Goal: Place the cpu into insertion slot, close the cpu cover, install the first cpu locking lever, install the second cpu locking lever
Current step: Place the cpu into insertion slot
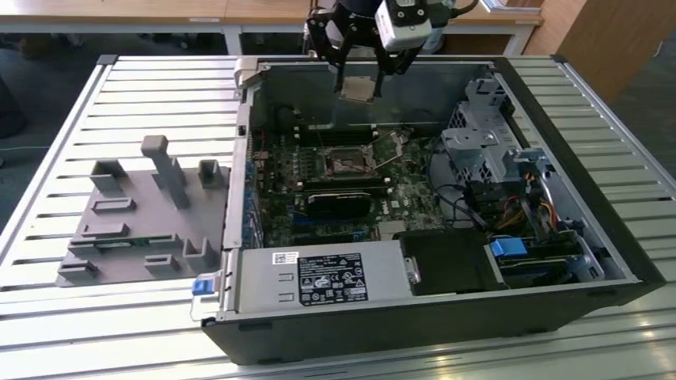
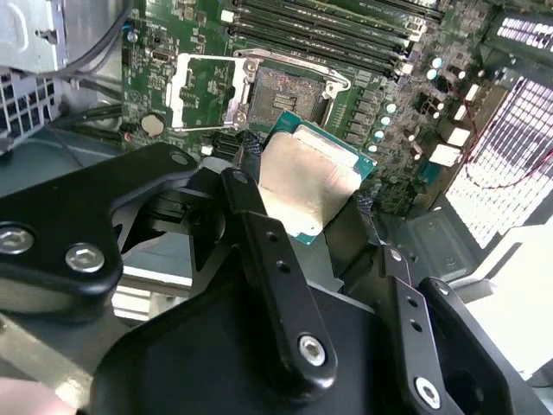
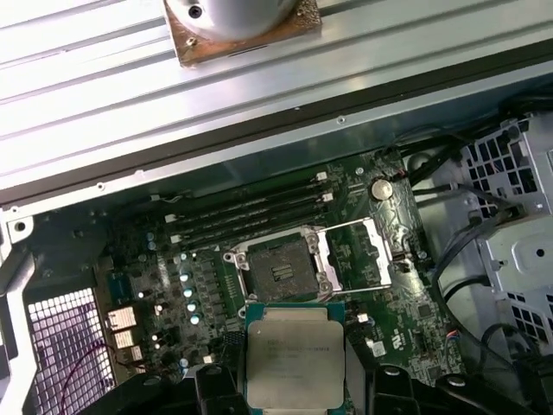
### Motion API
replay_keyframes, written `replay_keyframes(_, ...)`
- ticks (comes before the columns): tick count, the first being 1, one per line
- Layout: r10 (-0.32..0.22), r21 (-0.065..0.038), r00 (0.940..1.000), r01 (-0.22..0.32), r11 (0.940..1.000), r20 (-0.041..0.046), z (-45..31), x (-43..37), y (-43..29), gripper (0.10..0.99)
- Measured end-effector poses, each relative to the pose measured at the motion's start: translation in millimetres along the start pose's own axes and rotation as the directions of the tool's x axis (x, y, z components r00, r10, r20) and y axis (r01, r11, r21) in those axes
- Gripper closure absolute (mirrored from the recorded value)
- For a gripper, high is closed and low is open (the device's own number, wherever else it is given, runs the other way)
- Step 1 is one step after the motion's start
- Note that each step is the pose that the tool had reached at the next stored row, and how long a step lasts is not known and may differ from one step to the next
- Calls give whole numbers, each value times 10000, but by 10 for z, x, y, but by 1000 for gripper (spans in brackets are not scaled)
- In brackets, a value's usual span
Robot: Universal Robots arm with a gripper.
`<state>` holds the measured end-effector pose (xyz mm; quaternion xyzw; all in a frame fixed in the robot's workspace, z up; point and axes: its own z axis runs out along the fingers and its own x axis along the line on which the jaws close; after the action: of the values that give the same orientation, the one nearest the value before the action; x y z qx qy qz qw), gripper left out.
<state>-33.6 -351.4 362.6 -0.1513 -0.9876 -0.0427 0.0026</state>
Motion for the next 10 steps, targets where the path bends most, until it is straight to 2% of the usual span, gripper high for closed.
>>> replay_keyframes(10, 991, 32, 9950, -991, 9951, 103, 6, 4, 12, 541)
